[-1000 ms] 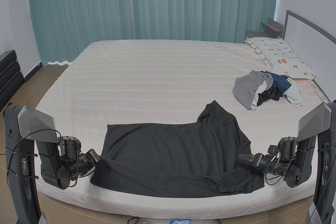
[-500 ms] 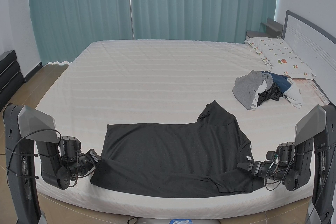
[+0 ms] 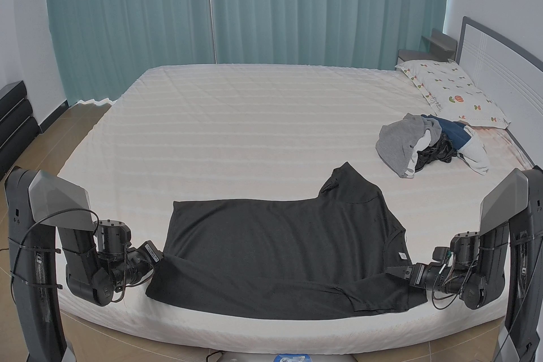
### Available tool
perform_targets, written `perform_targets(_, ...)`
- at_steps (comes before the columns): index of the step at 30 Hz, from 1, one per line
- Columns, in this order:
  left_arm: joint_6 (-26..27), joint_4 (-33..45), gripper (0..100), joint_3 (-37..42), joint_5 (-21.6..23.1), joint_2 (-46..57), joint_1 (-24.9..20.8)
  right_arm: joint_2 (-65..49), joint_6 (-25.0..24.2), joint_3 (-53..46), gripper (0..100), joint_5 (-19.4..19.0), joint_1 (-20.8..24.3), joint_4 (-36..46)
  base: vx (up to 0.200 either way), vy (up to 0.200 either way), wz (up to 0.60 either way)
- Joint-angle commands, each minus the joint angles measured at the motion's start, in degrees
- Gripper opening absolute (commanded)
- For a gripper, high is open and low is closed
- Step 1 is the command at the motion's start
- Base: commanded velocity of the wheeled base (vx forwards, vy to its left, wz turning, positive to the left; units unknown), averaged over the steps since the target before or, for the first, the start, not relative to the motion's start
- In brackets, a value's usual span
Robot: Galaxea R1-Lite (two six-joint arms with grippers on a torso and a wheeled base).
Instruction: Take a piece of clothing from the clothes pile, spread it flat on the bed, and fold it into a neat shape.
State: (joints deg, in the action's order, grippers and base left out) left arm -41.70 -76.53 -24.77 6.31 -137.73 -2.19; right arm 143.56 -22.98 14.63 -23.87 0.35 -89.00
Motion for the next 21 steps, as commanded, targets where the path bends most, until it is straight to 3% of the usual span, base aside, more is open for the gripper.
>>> perform_targets(1, 0.0, 0.0, 0, 0.0, -0.1, -0.1, 0.0, -0.1, 0.0, 0.0, 100, 0.2, -0.1, -0.6, 0.0, 0.0, 0.0)
perform_targets(2, 0.0, 0.0, 0, 0.0, -0.1, -0.1, 0.0, -0.2, 0.0, 0.0, 0, 0.3, -0.1, -0.6, 0.0, 0.0, 0.0)
perform_targets(21, 0.0, 0.0, 0, -0.1, -0.1, -0.1, 0.0, -3.7, -0.8, -0.4, 0, -0.2, -2.2, -0.6, 0.0, 0.0, 0.0)
